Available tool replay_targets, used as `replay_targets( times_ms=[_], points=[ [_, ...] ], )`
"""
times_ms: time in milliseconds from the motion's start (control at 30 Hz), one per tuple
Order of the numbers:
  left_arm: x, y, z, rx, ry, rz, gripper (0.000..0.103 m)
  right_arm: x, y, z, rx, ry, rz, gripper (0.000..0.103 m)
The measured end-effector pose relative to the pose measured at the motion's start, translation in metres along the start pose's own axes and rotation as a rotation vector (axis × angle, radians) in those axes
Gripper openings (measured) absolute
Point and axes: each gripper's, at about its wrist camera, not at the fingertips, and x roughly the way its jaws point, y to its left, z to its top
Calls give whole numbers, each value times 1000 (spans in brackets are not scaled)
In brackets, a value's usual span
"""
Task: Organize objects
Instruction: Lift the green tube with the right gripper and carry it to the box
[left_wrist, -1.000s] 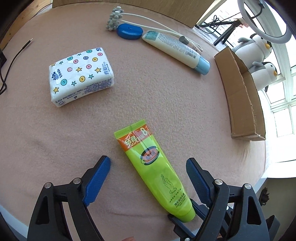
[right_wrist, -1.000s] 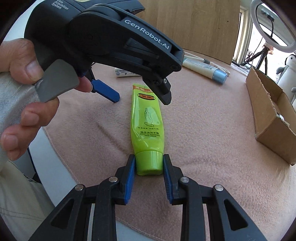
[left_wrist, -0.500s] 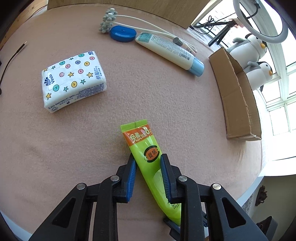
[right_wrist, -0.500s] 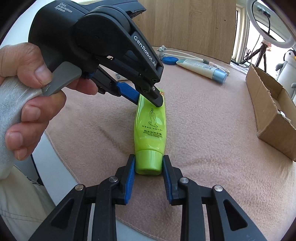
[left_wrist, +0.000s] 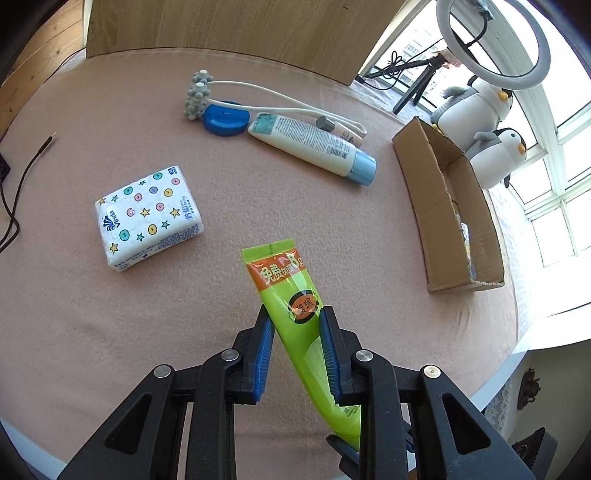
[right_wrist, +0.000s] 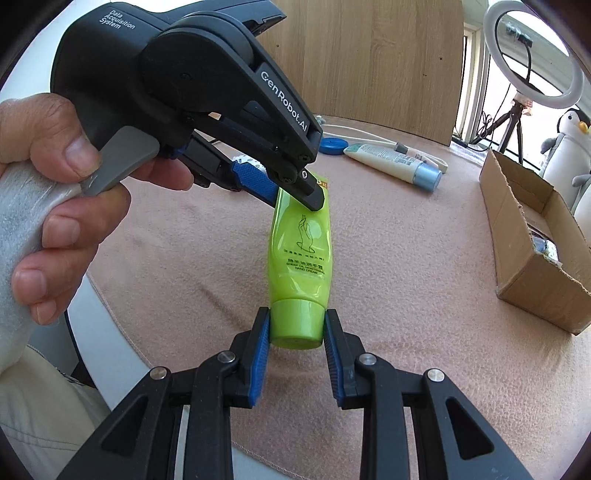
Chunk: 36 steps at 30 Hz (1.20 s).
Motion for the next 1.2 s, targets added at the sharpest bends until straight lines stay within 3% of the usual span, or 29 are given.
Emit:
replay_targets(
  times_ms=[667,967,1200],
  points=[
    [-76,-19,43,34,-174,-19,27,-20,-7,62,-60,-162,-45,25],
    [-71,-28,55,56,-172,-13,27,-20,-13,68,-52,-176,-50,25],
    [-52,-56,72,120,-149,-22,27,-22,-35,69,-2,-189,-84,25]
  ],
)
